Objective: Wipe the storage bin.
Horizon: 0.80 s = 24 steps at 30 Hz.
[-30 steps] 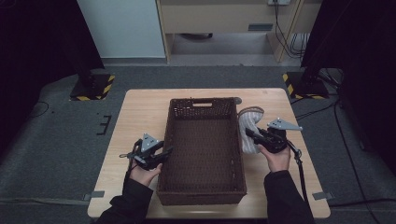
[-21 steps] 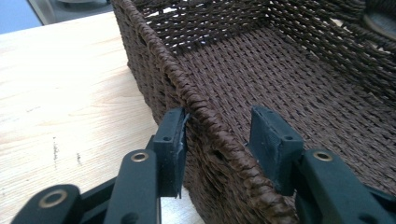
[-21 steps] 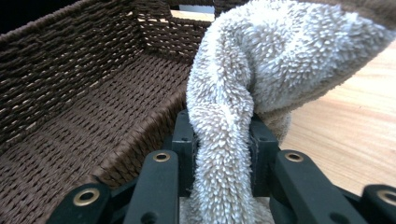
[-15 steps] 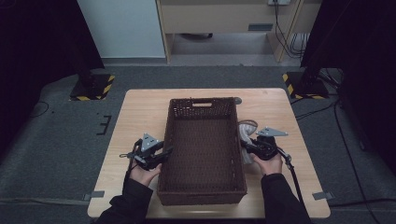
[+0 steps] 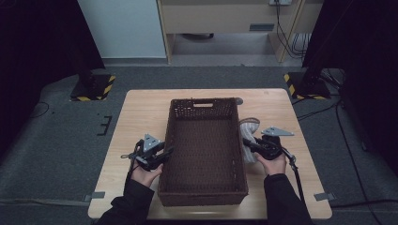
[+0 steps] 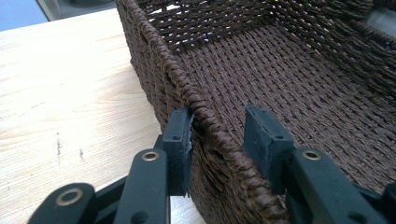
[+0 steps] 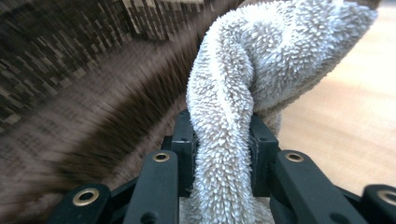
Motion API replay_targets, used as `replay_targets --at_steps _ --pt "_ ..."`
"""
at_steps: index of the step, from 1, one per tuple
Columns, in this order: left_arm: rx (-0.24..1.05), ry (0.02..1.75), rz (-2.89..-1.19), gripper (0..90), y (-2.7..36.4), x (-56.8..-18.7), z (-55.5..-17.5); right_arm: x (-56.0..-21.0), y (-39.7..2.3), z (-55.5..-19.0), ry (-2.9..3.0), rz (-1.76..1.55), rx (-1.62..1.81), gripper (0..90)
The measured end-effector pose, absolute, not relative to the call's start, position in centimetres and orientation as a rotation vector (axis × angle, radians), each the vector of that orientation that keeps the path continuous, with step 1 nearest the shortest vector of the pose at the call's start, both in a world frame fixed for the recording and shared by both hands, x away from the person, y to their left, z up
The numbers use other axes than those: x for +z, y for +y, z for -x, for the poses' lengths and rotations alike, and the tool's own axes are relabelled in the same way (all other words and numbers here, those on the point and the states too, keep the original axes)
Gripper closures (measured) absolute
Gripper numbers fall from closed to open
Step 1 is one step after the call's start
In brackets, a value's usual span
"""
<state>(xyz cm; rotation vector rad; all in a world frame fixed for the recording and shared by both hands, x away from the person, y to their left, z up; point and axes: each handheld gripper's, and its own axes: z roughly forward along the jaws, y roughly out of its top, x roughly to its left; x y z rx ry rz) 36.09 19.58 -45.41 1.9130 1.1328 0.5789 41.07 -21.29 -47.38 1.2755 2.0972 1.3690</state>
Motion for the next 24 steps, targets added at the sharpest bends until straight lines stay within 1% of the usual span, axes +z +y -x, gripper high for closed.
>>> replay_targets --at_steps 4,6,8,11,16,20,24 --pt "0.571 1.133 -1.910 59.8 19.7 -45.4 -36.1 -45.2 -22.1 -39.5 2.042 -1.221 1.445 70.6" --pt "0.573 1.142 -1.907 55.6 19.8 -45.4 -36.1 -44.7 -22.1 -38.8 2.057 -1.197 1.443 70.6" --pt "0.564 1.146 -1.897 51.2 20.0 -45.3 -36.0 -44.8 -22.0 -38.3 2.076 -1.184 1.418 70.6" --pt "0.560 1.139 -1.904 49.0 20.2 -45.2 -35.6 -45.5 -21.6 -37.7 2.115 -1.194 1.388 70.6" --pt "0.564 1.124 -1.925 50.5 20.0 -45.2 -35.1 -46.6 -20.8 -37.4 2.149 -1.194 1.340 70.5" --pt "0.543 1.120 -1.918 57.8 19.8 -45.4 -35.0 -47.9 -20.4 -37.9 2.174 -1.215 1.294 70.3" --pt "0.539 1.139 -1.905 62.2 19.6 -45.3 -35.0 -49.4 -20.2 -38.5 2.208 -1.262 1.268 69.8"
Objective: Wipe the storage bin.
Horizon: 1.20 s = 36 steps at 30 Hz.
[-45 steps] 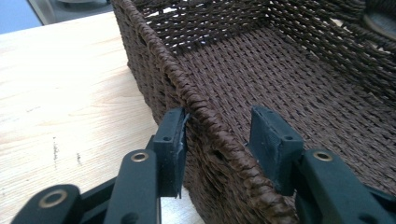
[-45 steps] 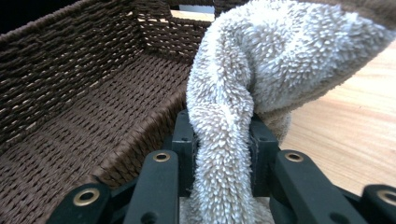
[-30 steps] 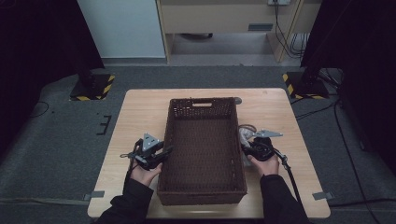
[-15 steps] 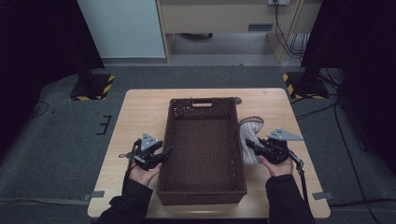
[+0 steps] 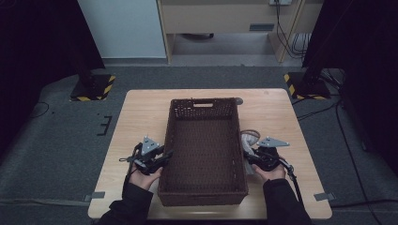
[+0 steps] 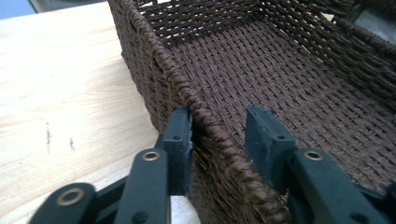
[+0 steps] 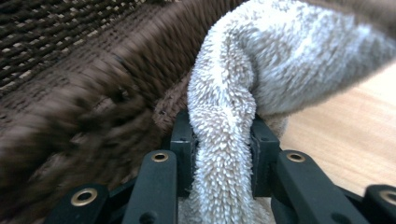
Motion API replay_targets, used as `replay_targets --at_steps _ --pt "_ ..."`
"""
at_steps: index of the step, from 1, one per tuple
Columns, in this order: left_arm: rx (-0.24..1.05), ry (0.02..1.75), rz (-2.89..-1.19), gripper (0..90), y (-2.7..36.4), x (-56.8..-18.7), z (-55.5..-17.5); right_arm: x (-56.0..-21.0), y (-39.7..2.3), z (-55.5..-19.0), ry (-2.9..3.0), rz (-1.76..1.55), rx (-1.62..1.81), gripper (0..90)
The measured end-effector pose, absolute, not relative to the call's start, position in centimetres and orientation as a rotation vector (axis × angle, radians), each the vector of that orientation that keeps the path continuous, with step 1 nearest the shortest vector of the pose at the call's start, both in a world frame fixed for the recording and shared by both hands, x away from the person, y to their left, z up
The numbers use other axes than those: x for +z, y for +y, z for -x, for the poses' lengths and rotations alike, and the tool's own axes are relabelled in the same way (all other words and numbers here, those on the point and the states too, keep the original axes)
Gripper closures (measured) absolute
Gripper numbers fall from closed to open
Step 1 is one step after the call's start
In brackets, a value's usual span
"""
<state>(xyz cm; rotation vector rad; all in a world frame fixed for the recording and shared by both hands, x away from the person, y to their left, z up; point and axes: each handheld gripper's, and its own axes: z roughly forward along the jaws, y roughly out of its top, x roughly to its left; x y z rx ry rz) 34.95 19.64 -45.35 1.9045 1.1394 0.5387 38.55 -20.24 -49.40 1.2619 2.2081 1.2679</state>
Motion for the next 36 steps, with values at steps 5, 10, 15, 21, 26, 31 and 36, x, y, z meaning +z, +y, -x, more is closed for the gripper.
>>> replay_targets --at_steps 5,10,15,21,26,31,36 --pt "0.554 1.153 -1.898 64.6 19.5 -45.3 -34.9 -49.9 -20.4 -39.3 2.213 -1.292 1.259 70.1" --pt "0.561 1.169 -1.891 65.8 19.4 -45.3 -35.2 -48.0 -21.0 -39.2 2.143 -1.262 1.301 70.4" --pt "0.568 1.182 -1.888 66.7 19.3 -45.3 -35.6 -45.1 -22.1 -38.2 2.048 -1.200 1.417 70.6" --pt "0.579 1.195 -1.880 67.2 19.1 -45.3 -35.9 -45.0 -21.6 -37.6 2.093 -1.169 1.408 70.8" --pt "0.579 1.195 -1.878 67.3 19.2 -45.3 -36.0 -46.1 -21.2 -37.8 2.125 -1.189 1.385 70.9" --pt "0.584 1.196 -1.875 67.5 19.2 -45.3 -36.0 -47.7 -20.9 -38.3 2.175 -1.231 1.339 70.9" --pt "0.583 1.204 -1.861 67.8 19.3 -45.3 -36.2 -49.0 -20.7 -39.0 2.202 -1.278 1.302 70.7"
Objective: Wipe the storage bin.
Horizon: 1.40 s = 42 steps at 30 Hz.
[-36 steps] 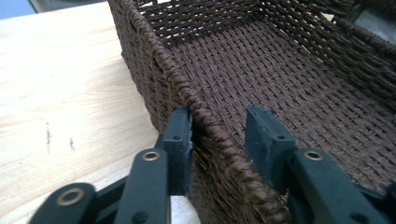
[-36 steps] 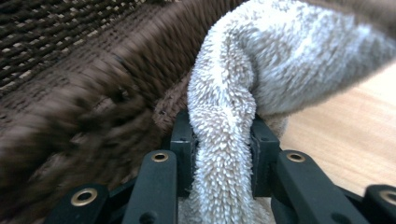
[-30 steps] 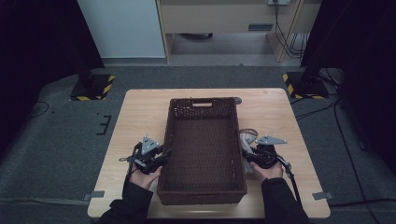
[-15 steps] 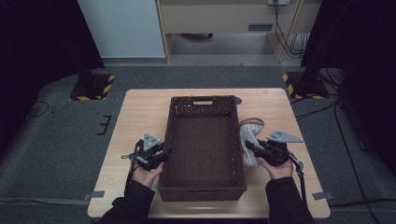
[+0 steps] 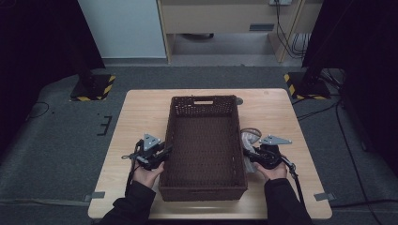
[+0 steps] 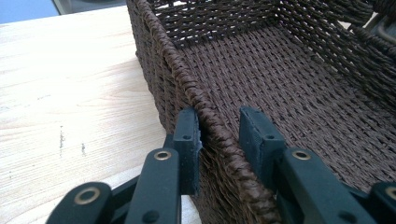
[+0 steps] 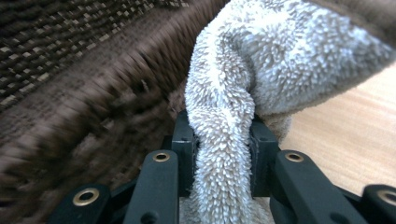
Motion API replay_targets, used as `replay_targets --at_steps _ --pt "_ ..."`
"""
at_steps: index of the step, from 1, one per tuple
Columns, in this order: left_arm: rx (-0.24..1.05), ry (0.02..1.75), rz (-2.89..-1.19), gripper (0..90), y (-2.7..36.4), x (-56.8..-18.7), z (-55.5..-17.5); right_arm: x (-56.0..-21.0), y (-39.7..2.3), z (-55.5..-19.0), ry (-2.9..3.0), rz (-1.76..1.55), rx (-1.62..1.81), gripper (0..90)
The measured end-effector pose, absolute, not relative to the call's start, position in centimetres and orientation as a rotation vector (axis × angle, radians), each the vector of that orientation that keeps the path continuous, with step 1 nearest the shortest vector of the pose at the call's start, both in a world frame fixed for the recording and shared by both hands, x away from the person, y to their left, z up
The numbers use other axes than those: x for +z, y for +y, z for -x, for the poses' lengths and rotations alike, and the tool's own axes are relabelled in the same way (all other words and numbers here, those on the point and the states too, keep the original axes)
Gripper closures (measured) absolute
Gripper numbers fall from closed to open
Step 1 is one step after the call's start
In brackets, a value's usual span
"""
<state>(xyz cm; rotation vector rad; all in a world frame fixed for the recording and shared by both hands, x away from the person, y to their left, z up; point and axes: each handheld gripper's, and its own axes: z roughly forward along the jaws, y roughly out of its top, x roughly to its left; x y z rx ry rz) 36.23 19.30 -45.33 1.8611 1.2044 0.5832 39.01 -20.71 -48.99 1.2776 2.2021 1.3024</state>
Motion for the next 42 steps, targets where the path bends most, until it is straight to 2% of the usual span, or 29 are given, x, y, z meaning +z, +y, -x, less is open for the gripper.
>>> replay_targets --at_steps 6,14,19,21,30,42 --pt "0.584 1.208 -1.860 67.8 19.5 -45.3 -36.7 -50.2 -20.0 -39.8 2.265 -1.292 1.202 70.8" --pt "0.587 1.177 -1.868 64.9 19.6 -45.4 -36.8 -47.3 -21.2 -39.0 2.160 -1.247 1.313 70.8" --pt "0.585 1.161 -1.846 54.7 20.0 -45.1 -36.5 -44.9 -22.1 -37.2 2.103 -1.183 1.425 70.9" --pt "0.592 1.139 -1.855 53.2 20.2 -44.8 -36.0 -44.5 -22.1 -36.5 2.111 -1.165 1.438 70.8" --pt "0.572 1.120 -1.862 57.1 20.5 -44.7 -34.3 -46.1 -21.2 -35.2 2.195 -1.146 1.371 70.9" --pt "0.558 1.165 -1.888 64.0 19.7 -45.3 -34.4 -49.7 -19.9 -37.0 2.328 -1.193 1.198 70.7"
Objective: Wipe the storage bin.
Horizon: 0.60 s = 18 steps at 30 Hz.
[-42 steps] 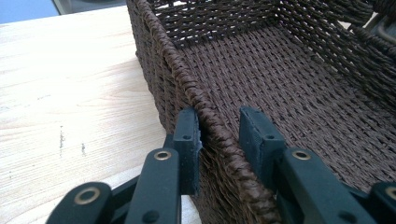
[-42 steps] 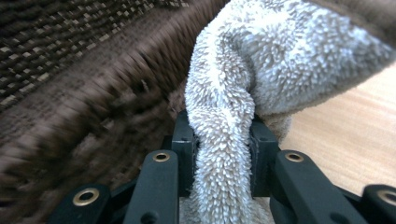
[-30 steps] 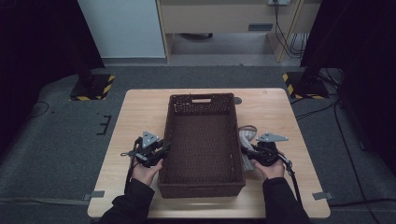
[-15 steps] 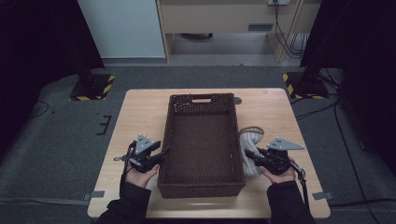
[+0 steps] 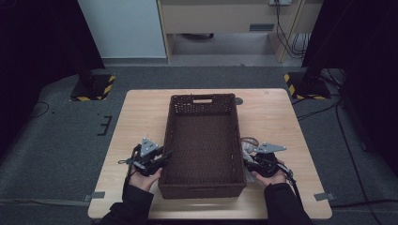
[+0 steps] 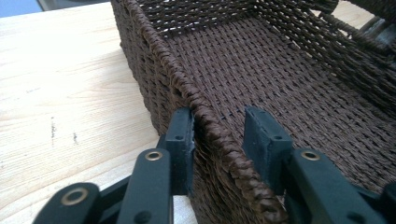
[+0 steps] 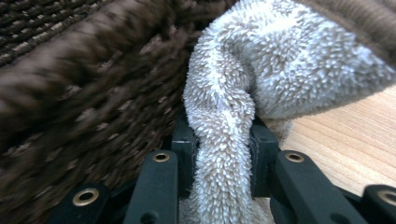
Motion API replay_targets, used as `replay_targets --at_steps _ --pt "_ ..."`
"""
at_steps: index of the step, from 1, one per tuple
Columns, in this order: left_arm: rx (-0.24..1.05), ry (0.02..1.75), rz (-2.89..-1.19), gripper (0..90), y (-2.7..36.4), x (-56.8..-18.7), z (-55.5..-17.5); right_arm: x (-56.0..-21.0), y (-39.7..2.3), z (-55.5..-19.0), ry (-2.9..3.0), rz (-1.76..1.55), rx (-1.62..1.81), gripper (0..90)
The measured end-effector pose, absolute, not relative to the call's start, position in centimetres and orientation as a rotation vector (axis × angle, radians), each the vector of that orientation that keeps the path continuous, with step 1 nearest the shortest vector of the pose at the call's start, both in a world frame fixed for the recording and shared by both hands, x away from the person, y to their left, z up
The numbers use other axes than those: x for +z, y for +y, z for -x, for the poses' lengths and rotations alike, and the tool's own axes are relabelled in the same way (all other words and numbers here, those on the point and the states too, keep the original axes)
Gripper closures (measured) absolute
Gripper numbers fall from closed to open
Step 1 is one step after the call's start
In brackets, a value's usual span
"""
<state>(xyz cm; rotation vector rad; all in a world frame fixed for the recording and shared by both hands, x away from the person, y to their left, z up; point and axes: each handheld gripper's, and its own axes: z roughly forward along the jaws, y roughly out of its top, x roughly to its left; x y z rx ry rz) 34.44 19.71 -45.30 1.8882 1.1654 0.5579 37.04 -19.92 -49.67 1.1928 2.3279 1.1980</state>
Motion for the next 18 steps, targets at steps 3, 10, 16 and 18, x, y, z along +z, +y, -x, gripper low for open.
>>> replay_targets --at_steps 3,10,16,18 --pt "0.573 1.178 -1.887 66.0 19.6 -45.2 -34.4 -49.7 -20.0 -37.3 2.326 -1.206 1.201 70.7" --pt "0.578 1.207 -1.869 68.4 19.8 -45.2 -34.9 -47.2 -21.3 -36.9 2.201 -1.192 1.315 70.7" --pt "0.587 1.225 -1.857 68.8 19.9 -45.2 -35.3 -45.0 -21.7 -35.4 2.143 -1.117 1.416 70.7" --pt "0.589 1.230 -1.853 68.8 19.9 -45.2 -35.4 -45.2 -21.4 -35.3 2.177 -1.104 1.408 70.7"
